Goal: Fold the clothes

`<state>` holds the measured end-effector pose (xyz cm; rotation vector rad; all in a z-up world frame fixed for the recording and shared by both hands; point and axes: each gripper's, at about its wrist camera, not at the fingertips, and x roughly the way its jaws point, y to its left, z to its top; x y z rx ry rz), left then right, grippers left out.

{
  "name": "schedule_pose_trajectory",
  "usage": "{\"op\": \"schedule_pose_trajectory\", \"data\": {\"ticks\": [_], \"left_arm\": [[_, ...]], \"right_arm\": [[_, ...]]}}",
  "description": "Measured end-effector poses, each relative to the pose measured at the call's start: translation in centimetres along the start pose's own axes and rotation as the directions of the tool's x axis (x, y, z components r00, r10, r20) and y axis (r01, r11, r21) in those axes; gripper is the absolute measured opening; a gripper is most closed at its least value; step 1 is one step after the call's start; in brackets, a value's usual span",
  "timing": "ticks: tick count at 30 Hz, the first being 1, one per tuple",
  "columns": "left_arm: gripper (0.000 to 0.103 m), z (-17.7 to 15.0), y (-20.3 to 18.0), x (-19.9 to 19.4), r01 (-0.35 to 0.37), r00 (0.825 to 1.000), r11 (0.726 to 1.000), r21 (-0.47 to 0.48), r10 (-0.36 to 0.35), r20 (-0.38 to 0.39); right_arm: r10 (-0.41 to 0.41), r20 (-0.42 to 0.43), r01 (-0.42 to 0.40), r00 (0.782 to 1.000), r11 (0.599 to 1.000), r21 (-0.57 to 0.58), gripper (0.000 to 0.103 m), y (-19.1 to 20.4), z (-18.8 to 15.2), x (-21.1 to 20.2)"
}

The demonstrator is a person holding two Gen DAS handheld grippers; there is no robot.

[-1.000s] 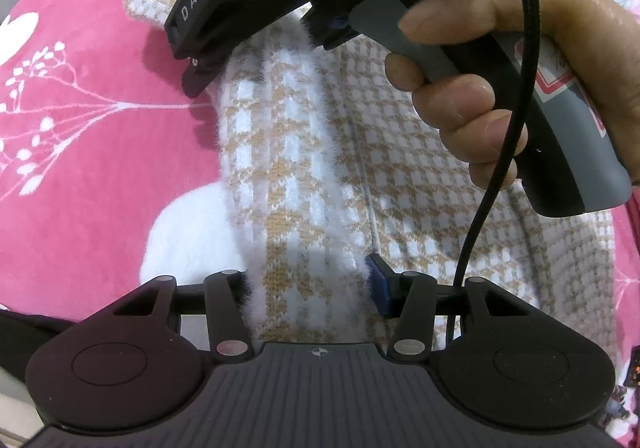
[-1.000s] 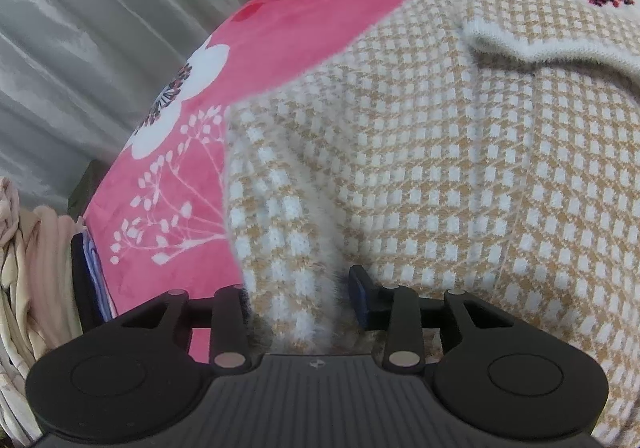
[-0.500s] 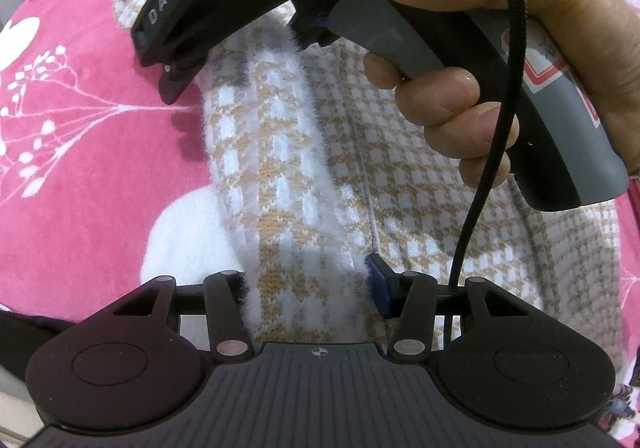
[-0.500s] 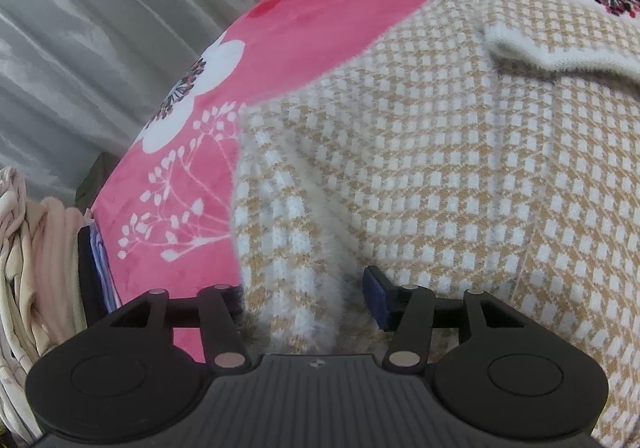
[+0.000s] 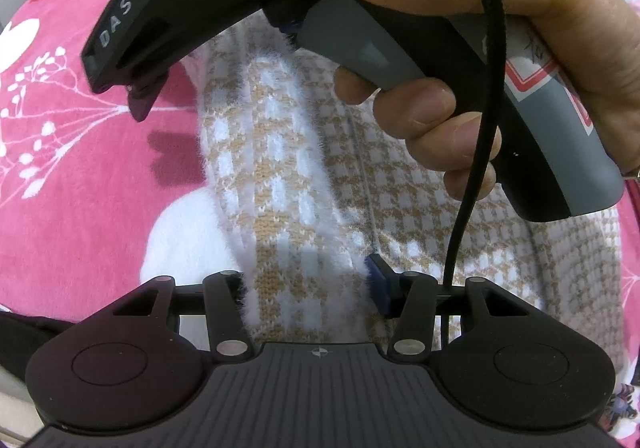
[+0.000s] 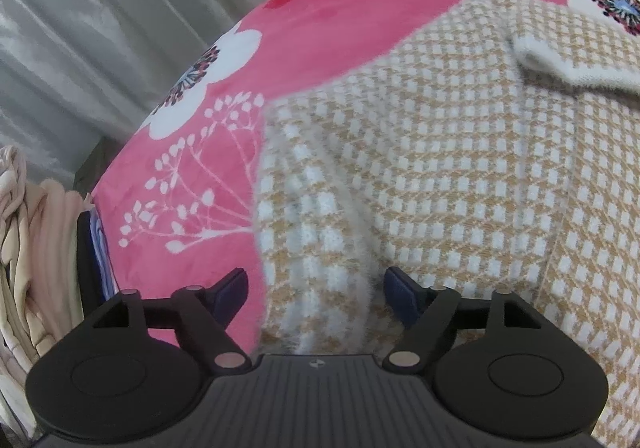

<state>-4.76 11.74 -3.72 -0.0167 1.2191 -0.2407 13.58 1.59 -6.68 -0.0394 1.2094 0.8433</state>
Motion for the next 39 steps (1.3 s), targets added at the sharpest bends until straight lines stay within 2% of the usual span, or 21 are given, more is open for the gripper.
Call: {"op": "schedule_pose_trajectory", "data": {"ticks": [7, 10, 13, 14, 16, 27, 29, 30, 31, 32, 33, 34, 36, 39], "left_arm": [[0.049, -0.2, 0.7, -0.4, 0.001, 1.0, 1.0, 0.001, -0.001, 0.001], [0.049, -0.3, 1.0, -0.6, 0.001, 1.0, 1.0, 0.003, -0.001, 0.001], [0.049, -0.2, 1.2, -0.6, 0.0, 1.0, 1.0, 0.004, 0.0, 0.001], [0.05, 0.9, 0.2, -0.4, 0.0, 1.0, 1.0, 0.004, 0.0, 0.0], [0.05, 2.8, -6.0, 0.6, -0.002, 1.0, 1.0, 0.002, 0.002, 0.0], [0.049, 3.2, -6.8, 0.4, -0.002, 1.0, 1.0, 0.001, 0.002, 0.007], [0.048, 3.2, -6.9, 0.3, 0.003, 1.0, 1.0, -0.007, -0.003, 0.02], [0.047, 3.2, -6.8, 0.3, 0.009, 1.0, 1.0, -0.015, -0.009, 0.029], [0.043, 3.1, -6.7, 0.1, 0.02, 0.999, 0.999, -0.03, -0.018, 0.041], [0.038, 3.1, -6.5, 0.0, 0.031, 0.998, 0.998, -0.046, -0.028, 0.055], [0.036, 3.0, -6.4, -0.2, 0.039, 0.997, 0.998, -0.052, -0.036, 0.065], [0.033, 2.9, -6.4, -0.4, 0.041, 0.997, 0.998, -0.054, -0.037, 0.075], [0.028, 2.9, -6.8, -1.2, 0.048, 0.994, 0.998, -0.044, -0.044, 0.103], [0.023, 3.1, -7.8, -2.5, 0.067, 0.987, 0.998, -0.017, -0.064, 0.15]], "right_arm": [[0.022, -0.003, -0.022, 1.0, 1.0, -0.015, 0.099, 0.7, 0.0, 0.3], [0.024, -0.007, -0.024, 1.0, 0.999, -0.026, 0.103, 1.0, 0.1, 0.4], [0.022, -0.012, -0.022, 1.0, 1.0, -0.021, 0.103, 1.1, 0.2, 0.5], [0.023, -0.012, -0.023, 1.0, 1.0, -0.017, 0.103, 1.1, 0.3, 0.5], [0.025, -0.01, -0.025, 1.0, 1.0, -0.01, 0.103, 1.0, 0.3, 0.4], [0.041, -0.002, -0.041, 0.999, 0.999, 0.023, 0.103, 0.7, 0.2, 0.4], [-0.004, 0.0, 0.004, 1.0, 1.0, -0.003, 0.096, 1.0, 0.1, 0.3], [-0.034, 0.003, 0.034, 0.999, 0.999, -0.021, 0.079, 1.3, 0.0, 0.2], [-0.075, 0.005, 0.076, 0.997, 0.996, -0.043, 0.056, 1.6, 0.0, 0.1], [-0.116, 0.007, 0.116, 0.993, 0.991, -0.062, 0.047, 1.8, -0.1, 0.0], [-0.122, 0.008, 0.122, 0.992, 0.99, -0.064, 0.034, 1.8, -0.1, -0.3], [-0.118, 0.014, 0.119, 0.993, 0.991, -0.061, 0.027, 1.8, -0.1, -0.7], [-0.119, 0.036, 0.122, 0.992, 0.99, -0.072, 0.022, 1.8, -0.3, -1.7], [-0.118, 0.087, 0.126, 0.989, 0.988, -0.091, 0.019, 1.9, -0.5, -3.9]]}}
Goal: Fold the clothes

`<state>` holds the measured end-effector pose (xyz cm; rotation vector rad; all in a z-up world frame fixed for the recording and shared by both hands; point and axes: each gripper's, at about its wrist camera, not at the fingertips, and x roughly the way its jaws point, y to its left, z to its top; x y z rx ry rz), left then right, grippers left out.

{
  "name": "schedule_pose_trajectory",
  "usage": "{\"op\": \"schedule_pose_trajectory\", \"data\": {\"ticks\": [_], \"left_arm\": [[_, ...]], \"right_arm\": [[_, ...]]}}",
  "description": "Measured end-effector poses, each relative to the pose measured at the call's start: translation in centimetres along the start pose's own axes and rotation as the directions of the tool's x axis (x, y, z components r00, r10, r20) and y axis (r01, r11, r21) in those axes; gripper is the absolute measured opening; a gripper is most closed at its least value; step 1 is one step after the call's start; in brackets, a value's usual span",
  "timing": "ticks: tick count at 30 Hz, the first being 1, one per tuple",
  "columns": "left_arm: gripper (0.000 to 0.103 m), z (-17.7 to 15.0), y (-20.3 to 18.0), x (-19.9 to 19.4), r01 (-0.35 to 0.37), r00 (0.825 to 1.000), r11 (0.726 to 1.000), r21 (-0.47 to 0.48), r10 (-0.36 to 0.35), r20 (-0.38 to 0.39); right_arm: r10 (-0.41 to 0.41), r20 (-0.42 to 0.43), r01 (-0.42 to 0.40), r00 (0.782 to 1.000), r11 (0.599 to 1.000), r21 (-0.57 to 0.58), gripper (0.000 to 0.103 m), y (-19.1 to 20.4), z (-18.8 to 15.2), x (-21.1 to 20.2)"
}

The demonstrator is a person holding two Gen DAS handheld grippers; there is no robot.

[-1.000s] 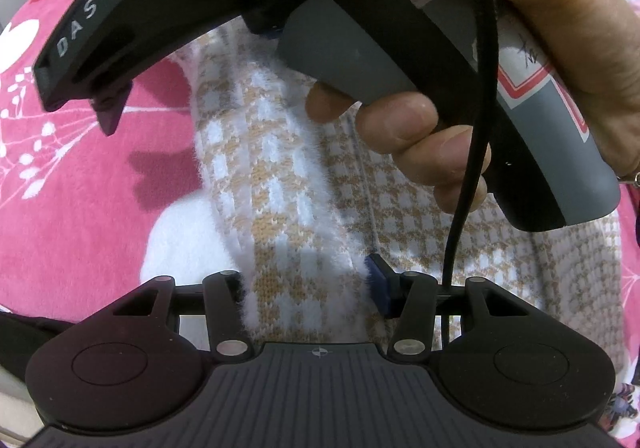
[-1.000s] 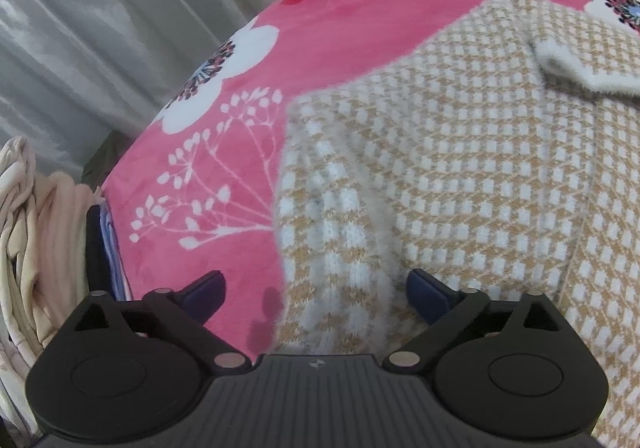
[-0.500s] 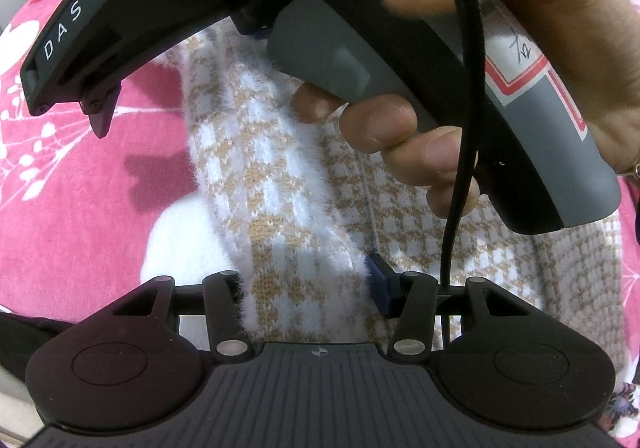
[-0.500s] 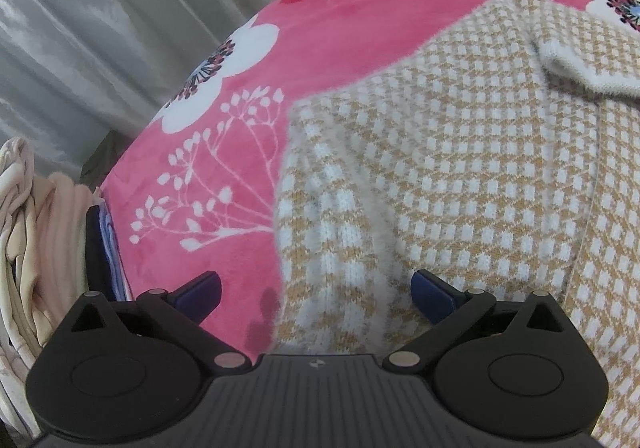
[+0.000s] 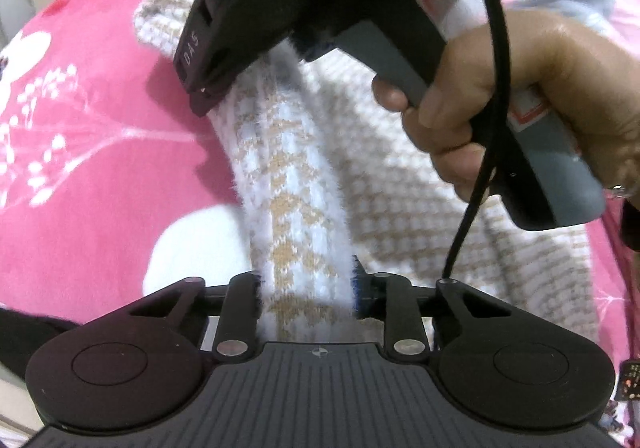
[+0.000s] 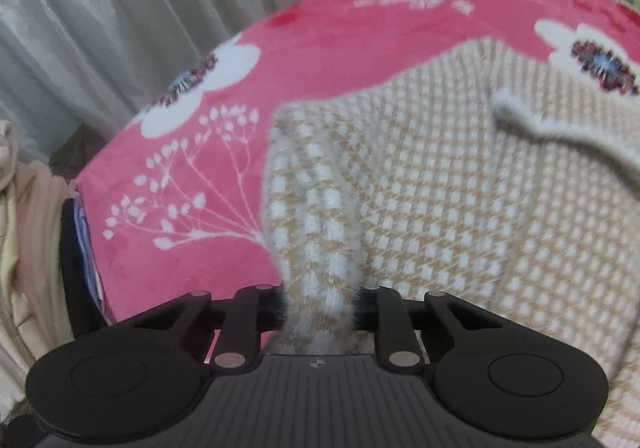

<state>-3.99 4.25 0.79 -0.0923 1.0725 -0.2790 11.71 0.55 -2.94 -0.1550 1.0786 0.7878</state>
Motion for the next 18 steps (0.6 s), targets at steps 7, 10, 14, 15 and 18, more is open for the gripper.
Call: {"op": "schedule_pose_trajectory", "data": {"ticks": [7, 10, 14, 15, 18], "left_arm": [[0.021, 2.1, -4.3, -2.3, 0.092, 0.992, 0.99, 0.107, -0.1, 0.076], [0.021, 3.0, -6.8, -2.1, 0.126, 0.987, 0.977, 0.172, -0.142, 0.08], [0.02, 3.1, -9.3, -1.5, 0.158, 0.983, 0.948, 0.277, -0.179, 0.052], [0.02, 3.4, -10.4, -1.2, 0.159, 0.982, 0.938, 0.308, -0.181, 0.045], [0.02, 3.9, -13.5, 0.0, 0.177, 0.98, 0.908, 0.38, -0.199, 0.019]], "right_arm": [[0.086, 0.174, -0.096, 0.981, 0.994, 0.05, 0.018, -3.0, -0.9, -6.5], [0.081, 0.261, -0.107, 0.962, 0.991, 0.086, 0.017, -5.2, -2.6, -9.9], [0.039, 0.325, -0.102, 0.945, 0.979, 0.178, 0.016, -8.4, -5.2, -13.8], [0.024, 0.343, -0.097, 0.939, 0.976, 0.197, 0.016, -9.2, -6.0, -14.7], [-0.008, 0.393, -0.113, 0.919, 0.952, 0.283, 0.016, -11.9, -8.5, -16.7]]}}
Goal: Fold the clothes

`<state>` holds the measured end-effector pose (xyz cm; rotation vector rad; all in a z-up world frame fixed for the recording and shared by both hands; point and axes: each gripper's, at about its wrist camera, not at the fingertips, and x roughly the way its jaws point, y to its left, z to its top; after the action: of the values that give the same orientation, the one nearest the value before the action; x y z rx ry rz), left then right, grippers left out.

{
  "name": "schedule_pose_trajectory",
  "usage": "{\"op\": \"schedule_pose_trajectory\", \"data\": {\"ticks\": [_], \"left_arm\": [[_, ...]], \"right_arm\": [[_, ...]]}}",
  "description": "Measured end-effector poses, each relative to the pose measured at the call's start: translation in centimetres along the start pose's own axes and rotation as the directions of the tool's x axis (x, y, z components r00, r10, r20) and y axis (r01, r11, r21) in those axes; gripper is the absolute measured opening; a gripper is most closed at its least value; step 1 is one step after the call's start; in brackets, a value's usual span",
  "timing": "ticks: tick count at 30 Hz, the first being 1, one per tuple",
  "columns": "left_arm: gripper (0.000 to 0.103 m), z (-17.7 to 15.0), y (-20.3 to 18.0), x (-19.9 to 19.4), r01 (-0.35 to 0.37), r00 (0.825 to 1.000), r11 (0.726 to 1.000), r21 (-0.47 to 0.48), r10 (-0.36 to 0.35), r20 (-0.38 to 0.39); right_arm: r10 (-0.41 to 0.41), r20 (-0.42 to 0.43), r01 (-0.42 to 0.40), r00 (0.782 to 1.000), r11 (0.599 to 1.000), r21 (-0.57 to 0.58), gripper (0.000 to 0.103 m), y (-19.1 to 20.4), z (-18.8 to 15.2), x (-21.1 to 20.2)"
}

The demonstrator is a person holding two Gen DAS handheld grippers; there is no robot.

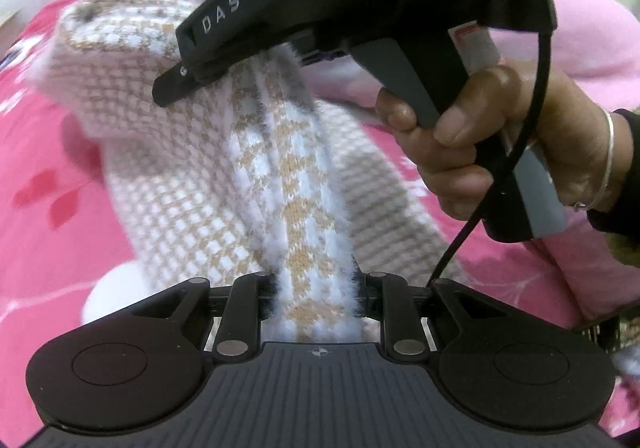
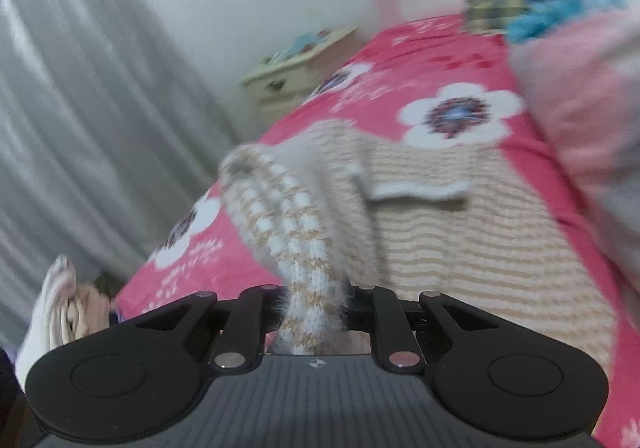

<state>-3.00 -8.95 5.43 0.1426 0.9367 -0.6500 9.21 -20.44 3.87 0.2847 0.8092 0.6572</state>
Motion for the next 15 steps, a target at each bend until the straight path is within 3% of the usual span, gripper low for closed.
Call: {"op": "schedule_pose_trajectory", "data": {"ticks": [6, 8, 11, 15], "left_arm": [[0.021, 2.2, -3.7, 5.1, 0.031, 0.997, 0.993, 0.11, -0.022, -0.078], [0.027, 2.8, -4.3, 6.9, 0.044, 0.993, 0.991, 0.124, -0.03, -0.114], [0.042, 3.5, -3.6, 7.6, 0.122, 0.985, 0.988, 0.096, -0.108, -0.136], [0.048, 4.6, -1.8, 5.6, 0.267, 0.961, 0.963, 0.03, -0.264, -0.082]], "right_arm": [[-0.036, 0.058, 0.024, 0.998, 0.981, 0.194, 0.016, -7.6, -2.3, -2.9], [-0.056, 0.054, 0.042, 0.997, 0.971, 0.237, 0.016, -9.9, -3.1, -2.8], [-0.058, 0.046, 0.041, 0.997, 0.953, 0.3, 0.016, -12.7, -4.2, -2.3], [-0.038, 0.034, 0.024, 0.999, 0.943, 0.333, 0.016, -14.6, -4.9, -1.6]]}}
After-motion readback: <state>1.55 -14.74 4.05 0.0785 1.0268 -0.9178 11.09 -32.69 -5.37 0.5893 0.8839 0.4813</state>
